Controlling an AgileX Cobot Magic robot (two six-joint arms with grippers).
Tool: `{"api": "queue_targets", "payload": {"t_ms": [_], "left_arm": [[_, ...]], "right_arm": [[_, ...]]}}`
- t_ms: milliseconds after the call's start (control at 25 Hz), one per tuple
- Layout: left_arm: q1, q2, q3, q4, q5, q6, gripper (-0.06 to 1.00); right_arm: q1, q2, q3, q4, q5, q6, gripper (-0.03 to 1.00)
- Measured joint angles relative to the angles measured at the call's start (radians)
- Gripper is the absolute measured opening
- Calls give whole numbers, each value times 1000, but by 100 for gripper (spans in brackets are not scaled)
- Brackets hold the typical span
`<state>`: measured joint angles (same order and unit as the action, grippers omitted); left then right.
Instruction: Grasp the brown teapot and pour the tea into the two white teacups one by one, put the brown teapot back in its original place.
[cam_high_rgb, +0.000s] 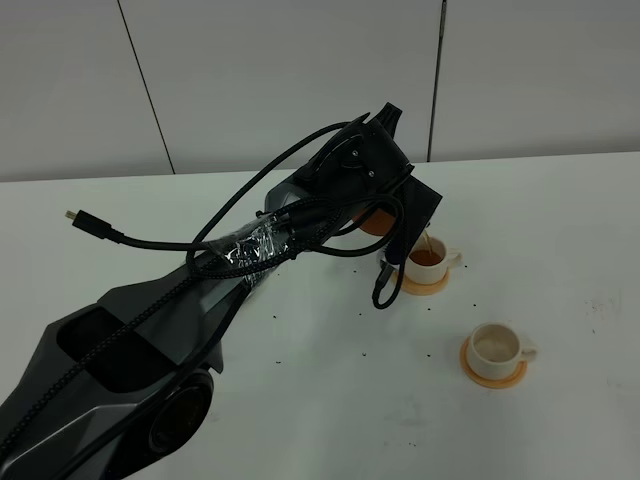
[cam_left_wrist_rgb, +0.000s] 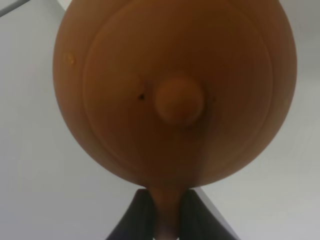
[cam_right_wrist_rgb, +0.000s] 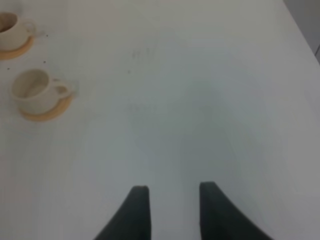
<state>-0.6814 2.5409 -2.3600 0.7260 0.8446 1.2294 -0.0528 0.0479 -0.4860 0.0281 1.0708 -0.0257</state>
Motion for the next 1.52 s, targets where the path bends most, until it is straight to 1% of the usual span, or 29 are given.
{"api": "queue_targets", "payload": {"t_ms": [80, 480, 720, 1520], "left_arm": [[-2, 0, 0, 12, 0, -1, 17], [-9, 0, 0, 19, 0, -4, 17], [-9, 0, 0, 19, 0, -5, 17], [-9, 0, 0, 19, 0, -20, 17]], "right_arm": [[0, 0, 0, -1, -1, 0, 24], [0, 0, 0, -10, -1, 0, 24], [0, 0, 0, -28, -2, 0, 24], [0, 0, 0, -28, -3, 0, 24]]}}
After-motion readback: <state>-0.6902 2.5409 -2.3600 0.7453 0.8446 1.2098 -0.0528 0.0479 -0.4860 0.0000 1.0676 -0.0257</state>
